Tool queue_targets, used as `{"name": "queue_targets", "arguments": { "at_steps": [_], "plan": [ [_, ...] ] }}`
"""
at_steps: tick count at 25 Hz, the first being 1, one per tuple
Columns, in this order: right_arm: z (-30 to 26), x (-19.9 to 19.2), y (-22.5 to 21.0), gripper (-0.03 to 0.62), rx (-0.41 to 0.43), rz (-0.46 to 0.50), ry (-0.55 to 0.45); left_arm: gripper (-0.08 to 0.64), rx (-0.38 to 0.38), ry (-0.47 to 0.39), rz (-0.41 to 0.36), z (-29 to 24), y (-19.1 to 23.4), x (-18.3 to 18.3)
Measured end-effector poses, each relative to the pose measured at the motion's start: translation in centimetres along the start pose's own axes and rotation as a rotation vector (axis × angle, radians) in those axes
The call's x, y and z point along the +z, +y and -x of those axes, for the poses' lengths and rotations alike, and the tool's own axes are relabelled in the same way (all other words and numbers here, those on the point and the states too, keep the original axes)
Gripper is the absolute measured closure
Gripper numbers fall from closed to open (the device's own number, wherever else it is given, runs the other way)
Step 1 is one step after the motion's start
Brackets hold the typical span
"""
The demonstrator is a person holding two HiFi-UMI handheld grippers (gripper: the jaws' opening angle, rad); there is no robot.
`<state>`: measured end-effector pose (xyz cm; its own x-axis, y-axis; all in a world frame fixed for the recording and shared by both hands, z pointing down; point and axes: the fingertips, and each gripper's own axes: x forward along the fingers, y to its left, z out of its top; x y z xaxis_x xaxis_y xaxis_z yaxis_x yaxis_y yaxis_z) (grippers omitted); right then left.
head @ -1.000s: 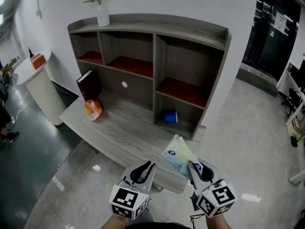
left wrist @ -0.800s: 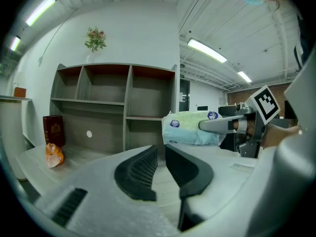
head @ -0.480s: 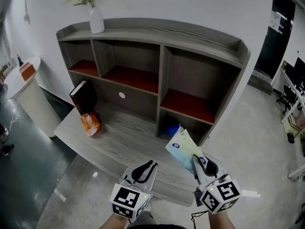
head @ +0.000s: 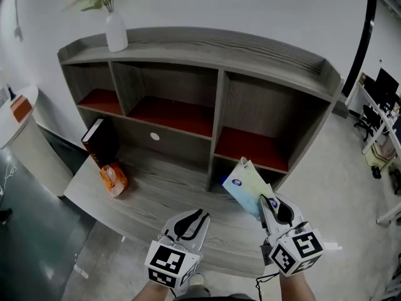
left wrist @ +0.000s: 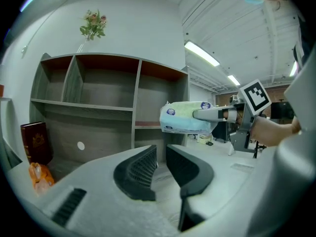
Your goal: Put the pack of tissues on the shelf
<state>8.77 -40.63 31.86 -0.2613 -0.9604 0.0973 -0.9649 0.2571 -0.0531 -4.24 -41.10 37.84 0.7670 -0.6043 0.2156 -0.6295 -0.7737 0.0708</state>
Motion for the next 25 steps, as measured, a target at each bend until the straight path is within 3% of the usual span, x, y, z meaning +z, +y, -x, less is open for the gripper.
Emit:
{"name": "queue_targets", "arguments": {
  "at_steps": [10, 19, 25],
  "plan": [
    [-3.2, 2.8, -1.8, 0.538, -0.066, 0.037, -0.029, 0.509, -0.059, -0.03, -0.008, -2.6, 2.3, 2.1],
    [-5.8, 4.0, -5.1, 0.538, -0.06, 0.084, -0.077, 0.509, 0.008, -0.073, -0.006, -4.8, 2.4, 3.7],
    [-8.7, 3.7, -7.2, 0.538, -0.093, 0.158, -0.05, 0.509, 0.052, -0.077, -0.015, -5.6, 2.4, 4.3]
  ]
}}
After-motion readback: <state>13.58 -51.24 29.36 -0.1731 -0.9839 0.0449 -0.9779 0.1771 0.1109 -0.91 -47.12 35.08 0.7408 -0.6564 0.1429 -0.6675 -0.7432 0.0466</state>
